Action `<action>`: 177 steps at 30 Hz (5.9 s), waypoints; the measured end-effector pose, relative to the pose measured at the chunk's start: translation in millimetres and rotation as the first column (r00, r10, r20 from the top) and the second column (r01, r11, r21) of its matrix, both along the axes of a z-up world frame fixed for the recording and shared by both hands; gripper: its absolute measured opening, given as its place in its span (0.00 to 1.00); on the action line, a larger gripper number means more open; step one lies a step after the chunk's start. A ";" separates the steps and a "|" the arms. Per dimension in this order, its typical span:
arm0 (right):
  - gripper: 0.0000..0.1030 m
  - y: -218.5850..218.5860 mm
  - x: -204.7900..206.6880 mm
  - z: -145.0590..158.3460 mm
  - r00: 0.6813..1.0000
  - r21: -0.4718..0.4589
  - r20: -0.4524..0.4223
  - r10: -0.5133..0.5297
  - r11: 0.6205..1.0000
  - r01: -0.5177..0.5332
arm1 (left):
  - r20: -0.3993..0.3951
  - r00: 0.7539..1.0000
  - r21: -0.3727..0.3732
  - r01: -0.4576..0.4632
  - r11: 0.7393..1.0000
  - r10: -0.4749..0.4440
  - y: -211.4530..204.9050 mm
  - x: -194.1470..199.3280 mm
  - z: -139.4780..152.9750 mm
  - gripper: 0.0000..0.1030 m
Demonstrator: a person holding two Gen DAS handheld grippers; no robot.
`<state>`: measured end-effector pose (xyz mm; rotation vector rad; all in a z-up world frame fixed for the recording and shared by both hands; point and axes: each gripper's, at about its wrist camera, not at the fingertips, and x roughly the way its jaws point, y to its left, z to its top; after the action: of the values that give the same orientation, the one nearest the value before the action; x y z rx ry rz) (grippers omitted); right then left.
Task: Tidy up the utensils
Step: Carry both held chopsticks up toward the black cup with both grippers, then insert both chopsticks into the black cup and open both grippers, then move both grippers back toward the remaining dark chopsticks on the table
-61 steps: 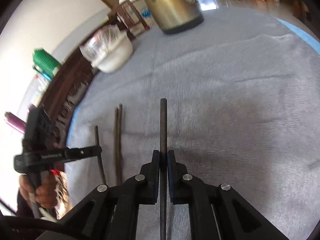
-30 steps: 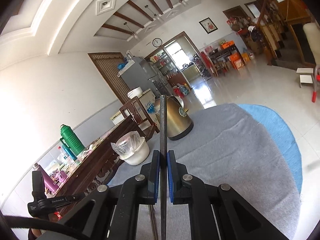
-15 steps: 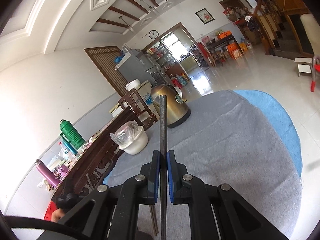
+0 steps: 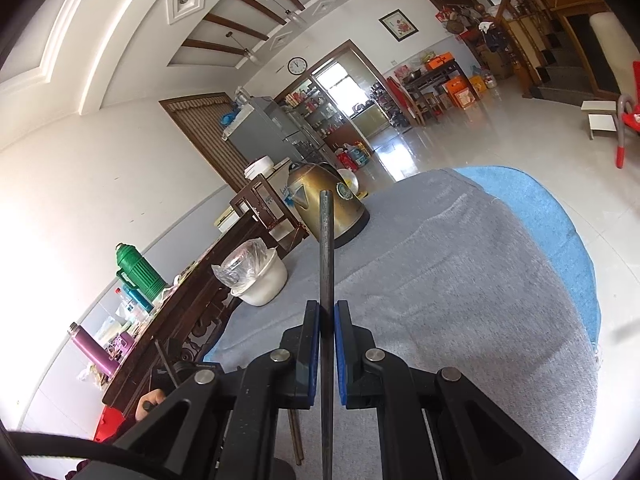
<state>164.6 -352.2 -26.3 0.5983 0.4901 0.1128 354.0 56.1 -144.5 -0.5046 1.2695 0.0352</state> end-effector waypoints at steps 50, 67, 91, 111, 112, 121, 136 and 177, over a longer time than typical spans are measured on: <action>0.07 68.0 -37.1 109.4 0.949 -0.168 0.282 0.137 0.981 -0.092 | 0.643 0.739 0.120 0.164 0.979 -0.202 -3.9 -145.5 213.9 0.06; 0.07 132.2 -13.9 96.8 0.934 -0.208 0.292 0.206 0.967 -0.148 | 0.722 0.665 0.114 0.156 0.981 -0.190 -37.6 -168.8 226.8 0.06; 0.07 162.4 -4.5 53.6 0.955 -0.298 0.214 0.207 0.945 -0.138 | 0.707 0.659 0.197 0.165 0.967 -0.256 -77.4 -173.5 182.9 0.06; 0.07 160.0 -3.5 43.3 0.962 -0.281 0.168 0.216 0.946 -0.163 | 0.666 0.690 0.213 0.189 0.959 -0.284 -83.7 -167.0 169.8 0.06; 0.07 160.0 -4.1 42.9 0.962 -0.284 0.168 0.214 0.945 -0.161 | 0.664 0.691 0.211 0.192 0.958 -0.285 -83.6 -166.8 169.0 0.06; 0.08 159.8 -8.3 41.8 0.960 -0.290 0.166 0.228 0.941 -0.173 | 0.650 0.698 0.212 0.213 0.954 -0.300 -83.6 -166.9 164.4 0.06; 0.08 163.7 -18.7 42.0 0.951 -0.324 0.166 0.261 0.925 -0.197 | 0.627 0.705 0.180 0.285 0.941 -0.333 -79.2 -174.5 150.3 0.06; 0.37 43.3 -29.1 70.9 0.977 -0.099 0.204 -0.062 0.992 0.083 | 0.525 0.795 0.296 0.163 0.941 -0.303 -13.6 -172.9 137.8 0.62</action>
<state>135.5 -308.9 44.6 0.4926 0.2768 0.0757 181.1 42.6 -6.7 -0.1217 0.7155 -0.1642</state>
